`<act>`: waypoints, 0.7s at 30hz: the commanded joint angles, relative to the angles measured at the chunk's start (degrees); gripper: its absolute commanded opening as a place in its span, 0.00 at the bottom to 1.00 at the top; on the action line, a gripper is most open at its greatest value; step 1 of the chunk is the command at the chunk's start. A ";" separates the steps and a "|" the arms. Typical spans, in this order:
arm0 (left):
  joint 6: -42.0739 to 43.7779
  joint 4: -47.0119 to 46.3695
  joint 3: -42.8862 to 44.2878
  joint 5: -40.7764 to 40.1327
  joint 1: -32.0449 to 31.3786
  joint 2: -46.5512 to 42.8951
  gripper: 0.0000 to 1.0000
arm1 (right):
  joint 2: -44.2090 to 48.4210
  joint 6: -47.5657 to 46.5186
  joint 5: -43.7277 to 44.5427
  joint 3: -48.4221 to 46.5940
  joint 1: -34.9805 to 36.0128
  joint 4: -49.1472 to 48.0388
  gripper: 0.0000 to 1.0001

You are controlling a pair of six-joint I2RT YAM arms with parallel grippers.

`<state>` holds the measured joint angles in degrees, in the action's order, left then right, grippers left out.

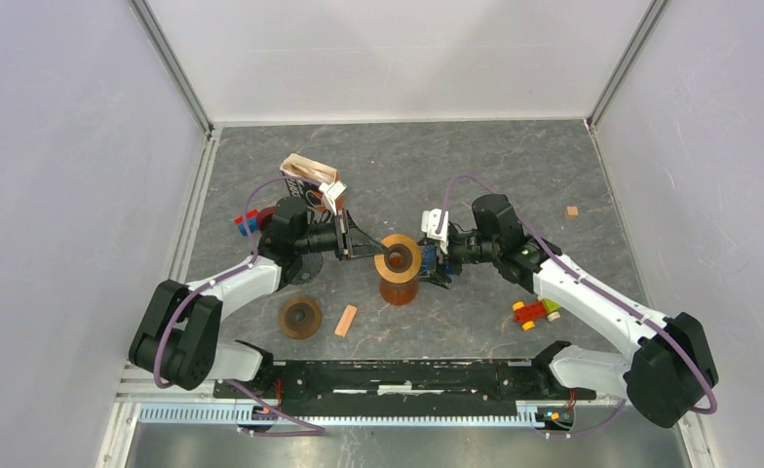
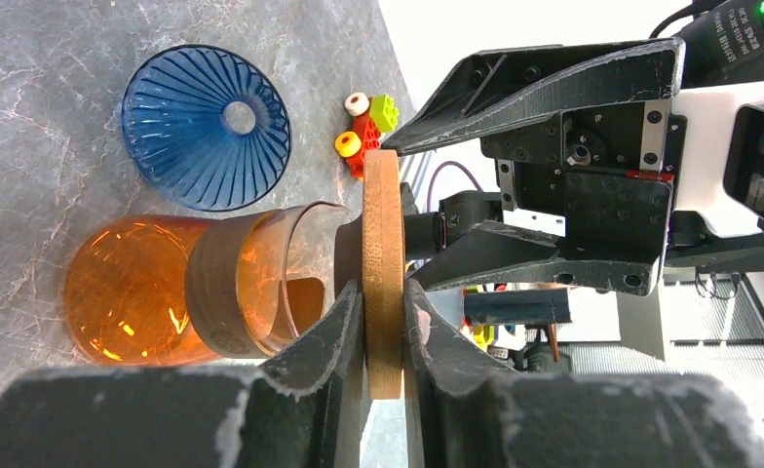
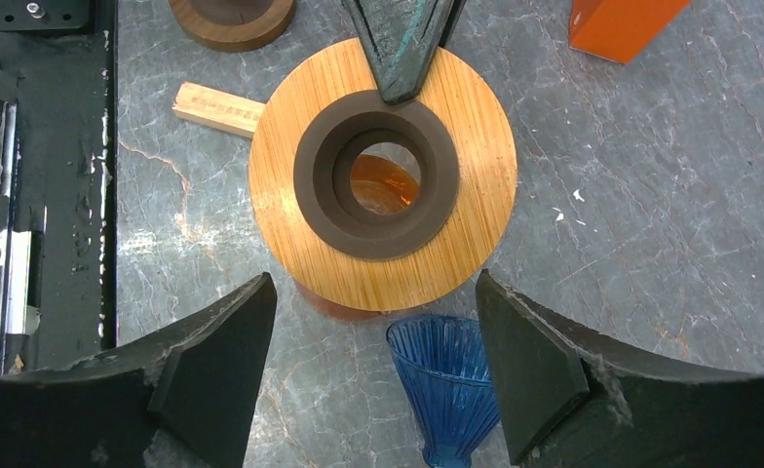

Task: Place the coffee filter in the dripper
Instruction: Place the dripper holder onto the coffee server.

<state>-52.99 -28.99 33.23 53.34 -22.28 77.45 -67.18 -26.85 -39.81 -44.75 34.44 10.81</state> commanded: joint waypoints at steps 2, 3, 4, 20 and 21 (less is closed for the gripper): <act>3.67 -0.49 -0.26 -0.78 -0.37 0.48 0.02 | -0.20 0.27 0.93 -0.86 0.27 -1.94 0.81; 3.56 -0.45 -0.26 -0.86 -0.37 0.58 0.02 | -0.03 0.14 1.17 -0.78 0.27 -1.78 0.81; 3.59 -0.29 -0.19 -0.84 -0.36 0.75 0.03 | 0.12 -0.02 1.35 -0.74 0.28 -1.76 0.81; 4.83 2.80 0.39 -1.99 -0.34 0.51 0.32 | 1.91 -1.09 2.75 0.23 0.27 -0.61 0.81; 4.91 2.94 0.47 -1.97 -0.33 0.51 0.33 | 2.02 -1.17 2.81 0.36 0.28 -0.60 0.81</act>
<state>-51.96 -26.59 33.12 52.47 -22.63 78.54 -66.89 -27.27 -37.85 -44.75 34.50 11.14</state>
